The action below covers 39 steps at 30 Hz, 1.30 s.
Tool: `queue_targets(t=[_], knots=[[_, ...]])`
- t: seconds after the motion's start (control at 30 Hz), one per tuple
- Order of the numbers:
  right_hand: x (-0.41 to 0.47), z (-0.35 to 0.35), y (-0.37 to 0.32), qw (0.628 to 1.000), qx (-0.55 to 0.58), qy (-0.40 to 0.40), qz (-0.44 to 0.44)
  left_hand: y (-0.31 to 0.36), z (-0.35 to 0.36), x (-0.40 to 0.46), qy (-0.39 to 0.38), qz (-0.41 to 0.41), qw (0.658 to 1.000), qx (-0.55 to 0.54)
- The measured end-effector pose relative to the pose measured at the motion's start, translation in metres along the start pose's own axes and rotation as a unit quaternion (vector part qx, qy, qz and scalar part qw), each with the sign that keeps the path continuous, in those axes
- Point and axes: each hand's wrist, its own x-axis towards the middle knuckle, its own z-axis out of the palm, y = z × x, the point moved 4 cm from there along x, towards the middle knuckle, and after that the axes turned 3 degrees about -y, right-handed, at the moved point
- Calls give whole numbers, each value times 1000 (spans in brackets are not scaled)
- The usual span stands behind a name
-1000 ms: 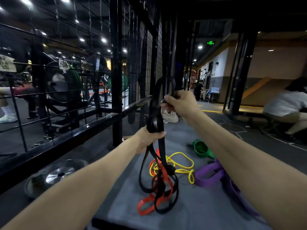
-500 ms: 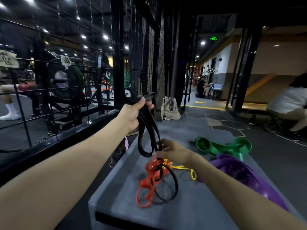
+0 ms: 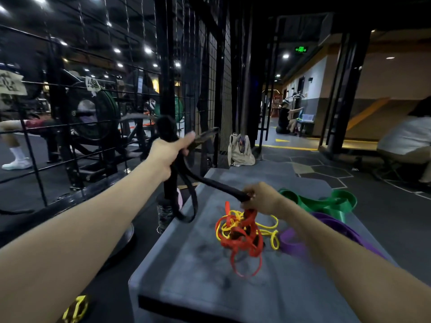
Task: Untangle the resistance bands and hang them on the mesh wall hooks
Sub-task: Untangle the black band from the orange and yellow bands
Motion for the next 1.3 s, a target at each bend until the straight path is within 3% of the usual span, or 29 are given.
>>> queue_targets(t=[0.1, 0.2, 0.33, 0.53, 0.67, 0.8, 0.9, 1.1, 1.2, 1.3], knots=[[-3, -22, -7, 999, 18, 23, -22, -26, 0, -9, -33, -29, 989, 138], [-5, -37, -19, 998, -27, 36, -40, -44, 22, -24, -110, -41, 973, 200], [-5, -41, -33, 997, -35, 39, -56, -57, 61, -39, -213, -17, 952, 219], [-9, -41, -28, 997, -34, 34, -55, -75, 75, -43, -241, -74, 939, 235], [-13, -35, -13, 998, -30, 43, -33, -77, 70, -44, -212, -123, 953, 181], [-16, -15, 14, 999, -40, 2, 9, -61, 61, -39, -178, -113, 972, 106], [-18, -5, 36, 998, -60, 16, 25, -40, 55, -29, -154, -113, 981, 16], [-29, 3, 102, 980, -92, 50, 170, 1, 26, -4, -66, -91, 986, -127], [-46, 0, 129, 966, -76, 48, 241, 4, 2, 5, -18, -73, 992, -100], [-49, -5, 128, 963, 1, 62, 264, -14, 2, 1, -33, -94, 993, -59]])
